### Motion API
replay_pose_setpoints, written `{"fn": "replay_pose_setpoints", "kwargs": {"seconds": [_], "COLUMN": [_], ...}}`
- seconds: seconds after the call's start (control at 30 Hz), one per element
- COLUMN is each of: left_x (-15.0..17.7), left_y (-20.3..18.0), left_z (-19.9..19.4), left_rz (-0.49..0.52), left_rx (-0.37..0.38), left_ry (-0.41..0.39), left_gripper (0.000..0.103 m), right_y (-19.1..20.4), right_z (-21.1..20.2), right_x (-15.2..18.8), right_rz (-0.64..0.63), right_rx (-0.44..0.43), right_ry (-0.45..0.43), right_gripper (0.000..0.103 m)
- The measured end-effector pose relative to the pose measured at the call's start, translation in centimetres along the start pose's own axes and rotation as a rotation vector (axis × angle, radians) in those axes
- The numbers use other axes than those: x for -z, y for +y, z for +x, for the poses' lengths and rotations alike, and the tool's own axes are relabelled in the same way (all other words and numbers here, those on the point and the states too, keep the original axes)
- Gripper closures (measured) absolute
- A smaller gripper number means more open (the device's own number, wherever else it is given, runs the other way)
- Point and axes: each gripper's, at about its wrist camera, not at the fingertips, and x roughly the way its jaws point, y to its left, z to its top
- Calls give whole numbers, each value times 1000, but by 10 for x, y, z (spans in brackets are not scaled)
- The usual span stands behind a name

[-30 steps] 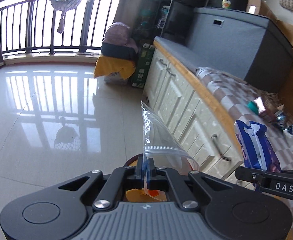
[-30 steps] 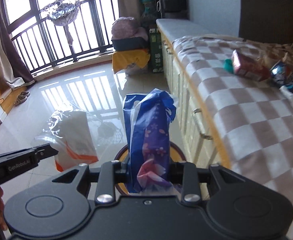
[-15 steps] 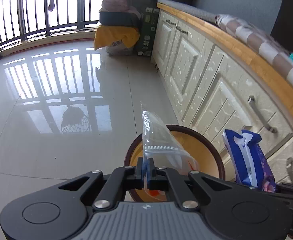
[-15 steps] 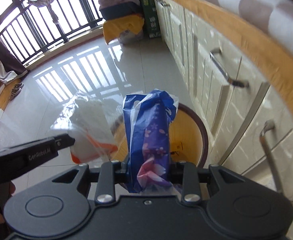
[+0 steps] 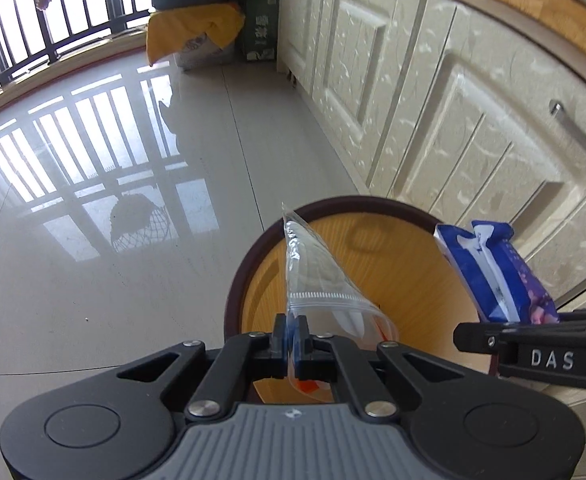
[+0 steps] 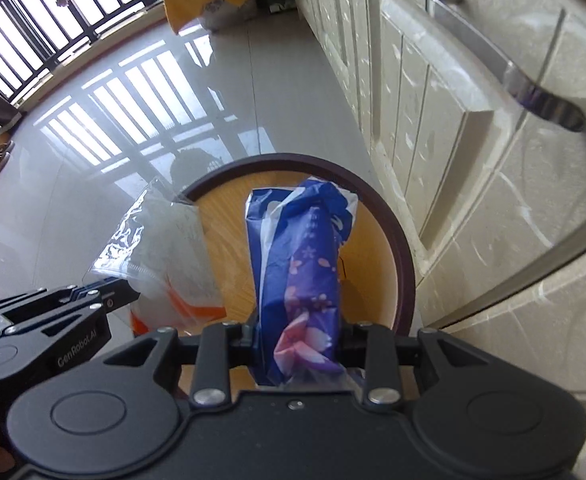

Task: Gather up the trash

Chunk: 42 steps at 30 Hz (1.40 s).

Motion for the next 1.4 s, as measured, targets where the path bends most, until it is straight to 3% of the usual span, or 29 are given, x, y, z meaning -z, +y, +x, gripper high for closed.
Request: {"fn": "replay_pose_setpoints", "kwargs": {"seconds": [0.27, 0.33, 0.47, 0.7, 0.93, 1.4], "left_x": [6, 7, 6, 7, 7, 12], "left_y": [-12, -12, -12, -11, -8, 10], "left_z": [27, 27, 28, 26, 24, 10], "left_rz": [65, 63, 74, 78, 72, 22], "left_rx": [-8, -6, 5, -4, -18, -46], "left_ry": [48, 52, 80, 101, 110, 133], "left_gripper": [100, 93, 90, 74, 69, 64], "right_y": [-5, -5, -3, -4, -2, -3], "right_z": [3, 2, 1, 9, 11, 1], "right_x": [-2, -2, -1, -1, 1, 7], "right_rz": [34, 36, 41, 26, -23, -94], "right_rx": [-18, -23, -62, -47, -16, 26], "right_ry": [17, 8, 0, 11, 3, 11], "right_gripper": [70, 69, 59, 43, 21, 15]}}
